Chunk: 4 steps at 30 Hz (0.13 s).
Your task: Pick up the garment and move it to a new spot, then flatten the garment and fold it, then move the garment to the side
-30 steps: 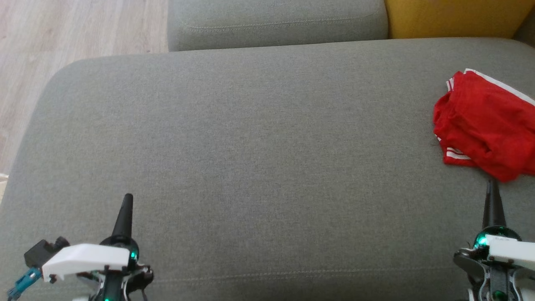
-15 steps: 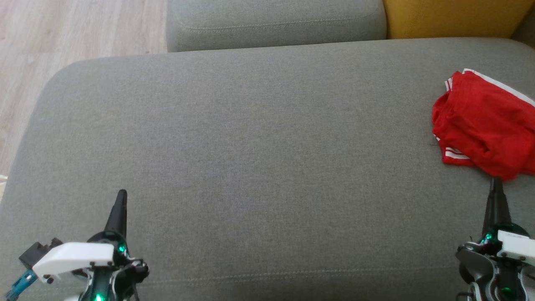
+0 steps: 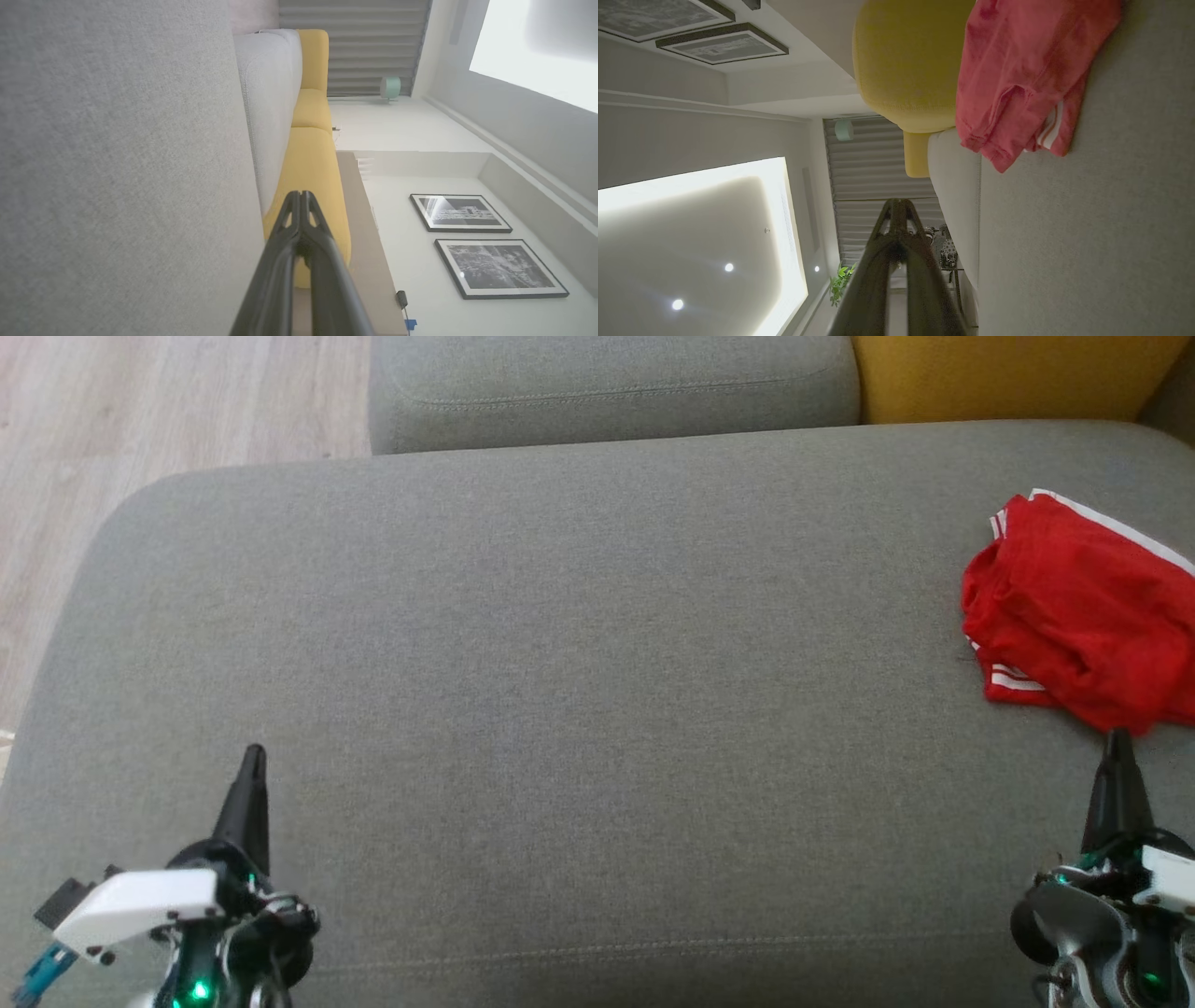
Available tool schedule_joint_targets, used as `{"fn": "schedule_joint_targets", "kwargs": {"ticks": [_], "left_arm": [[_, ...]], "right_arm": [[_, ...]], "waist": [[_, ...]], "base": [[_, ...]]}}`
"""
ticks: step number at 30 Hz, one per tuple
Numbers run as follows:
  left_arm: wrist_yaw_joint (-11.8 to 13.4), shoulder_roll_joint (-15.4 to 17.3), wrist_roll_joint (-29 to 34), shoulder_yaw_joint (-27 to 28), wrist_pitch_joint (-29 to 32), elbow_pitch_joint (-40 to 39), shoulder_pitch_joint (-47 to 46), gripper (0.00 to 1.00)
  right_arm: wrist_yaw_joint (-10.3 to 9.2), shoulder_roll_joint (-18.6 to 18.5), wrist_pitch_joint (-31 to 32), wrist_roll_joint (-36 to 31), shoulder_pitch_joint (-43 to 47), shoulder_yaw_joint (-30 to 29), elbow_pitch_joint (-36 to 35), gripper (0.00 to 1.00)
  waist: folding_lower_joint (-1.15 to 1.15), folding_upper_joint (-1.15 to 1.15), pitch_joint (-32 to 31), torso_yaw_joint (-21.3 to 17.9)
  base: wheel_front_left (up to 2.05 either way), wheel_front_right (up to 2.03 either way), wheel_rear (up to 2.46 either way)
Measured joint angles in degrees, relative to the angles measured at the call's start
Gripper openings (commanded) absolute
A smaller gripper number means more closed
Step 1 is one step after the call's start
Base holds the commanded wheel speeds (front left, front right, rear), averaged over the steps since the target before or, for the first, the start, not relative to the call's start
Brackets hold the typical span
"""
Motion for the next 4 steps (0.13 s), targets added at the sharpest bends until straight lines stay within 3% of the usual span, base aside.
{"fn": "schedule_joint_targets", "kwargs": {"ticks": [4], "left_arm": [[-0.2,0.0,-1.0,0.5,0.1,0.0,-0.4,0.0]], "right_arm": [[0.0,0.0,0.3,1.1,0.0,-0.1,0.0,0.0]], "waist": [[0.0,0.0,0.0,0.0]], "base": [[0.0,0.0,0.0]]}}
